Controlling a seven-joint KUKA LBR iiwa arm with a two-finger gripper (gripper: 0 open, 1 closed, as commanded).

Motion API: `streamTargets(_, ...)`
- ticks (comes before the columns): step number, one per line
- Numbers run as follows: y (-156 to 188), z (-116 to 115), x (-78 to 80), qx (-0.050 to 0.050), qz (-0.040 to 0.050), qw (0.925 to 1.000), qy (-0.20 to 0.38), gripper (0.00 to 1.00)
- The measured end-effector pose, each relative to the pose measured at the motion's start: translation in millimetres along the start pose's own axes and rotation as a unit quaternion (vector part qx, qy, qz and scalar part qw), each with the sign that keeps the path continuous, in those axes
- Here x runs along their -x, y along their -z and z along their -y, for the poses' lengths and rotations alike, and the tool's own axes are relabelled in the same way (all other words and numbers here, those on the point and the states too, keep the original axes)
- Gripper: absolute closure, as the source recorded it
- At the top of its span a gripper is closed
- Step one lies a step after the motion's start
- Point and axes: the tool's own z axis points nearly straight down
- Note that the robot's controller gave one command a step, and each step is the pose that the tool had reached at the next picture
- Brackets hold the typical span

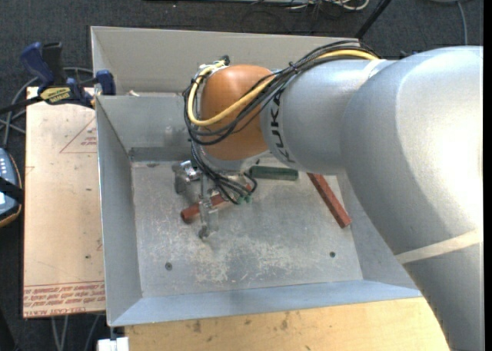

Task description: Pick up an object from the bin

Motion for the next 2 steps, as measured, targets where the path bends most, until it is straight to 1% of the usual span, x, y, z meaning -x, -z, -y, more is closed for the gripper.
streamTargets(1, 1, 0, 0.3, 0.000, -0.0001, 1.0000, 0.000, 1.00)
streamTargets(2, 178, 4, -26.8, -0.001, 0.0038, 0.9991, 0.042, 1.00)
